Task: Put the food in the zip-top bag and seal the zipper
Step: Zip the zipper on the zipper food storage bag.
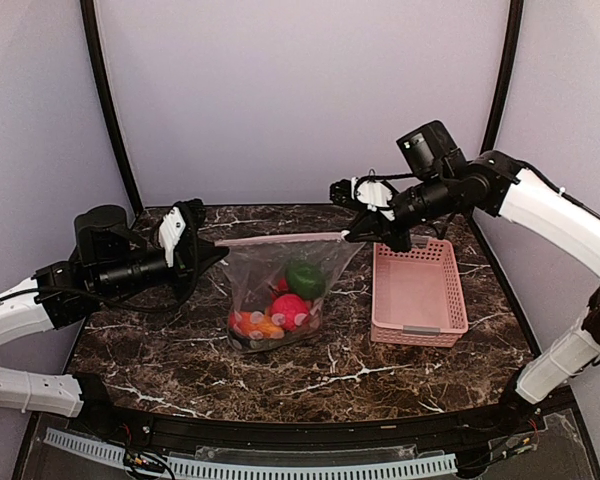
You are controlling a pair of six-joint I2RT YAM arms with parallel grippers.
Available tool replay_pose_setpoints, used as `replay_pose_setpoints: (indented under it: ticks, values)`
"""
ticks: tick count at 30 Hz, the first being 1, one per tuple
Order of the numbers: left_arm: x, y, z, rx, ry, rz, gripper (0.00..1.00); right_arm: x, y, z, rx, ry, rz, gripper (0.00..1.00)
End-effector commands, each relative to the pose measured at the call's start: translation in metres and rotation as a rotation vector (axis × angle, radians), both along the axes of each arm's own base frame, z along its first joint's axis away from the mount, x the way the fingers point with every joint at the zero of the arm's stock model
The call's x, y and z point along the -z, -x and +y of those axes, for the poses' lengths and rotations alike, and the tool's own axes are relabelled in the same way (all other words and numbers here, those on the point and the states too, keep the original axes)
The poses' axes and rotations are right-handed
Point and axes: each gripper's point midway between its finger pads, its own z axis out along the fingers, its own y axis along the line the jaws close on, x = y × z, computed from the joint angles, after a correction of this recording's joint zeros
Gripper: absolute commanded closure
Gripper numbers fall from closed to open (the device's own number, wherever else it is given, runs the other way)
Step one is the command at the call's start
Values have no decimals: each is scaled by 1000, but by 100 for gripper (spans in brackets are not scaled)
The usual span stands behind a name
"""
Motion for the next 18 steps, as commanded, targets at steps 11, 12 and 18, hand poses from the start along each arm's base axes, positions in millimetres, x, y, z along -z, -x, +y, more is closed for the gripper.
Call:
replay_pose_setpoints:
  ticks: [11, 12, 18]
  values:
    - [-2, -11, 16, -82, 18, 5, 99, 20, -13, -61, 157, 137, 11, 100]
    - [-3, -11, 15, -82, 18, 5, 99, 20, -12, -61, 158, 137, 13, 100]
    - [-2, -12, 16, -85, 18, 6, 99, 25, -12, -66, 166, 153, 17, 100]
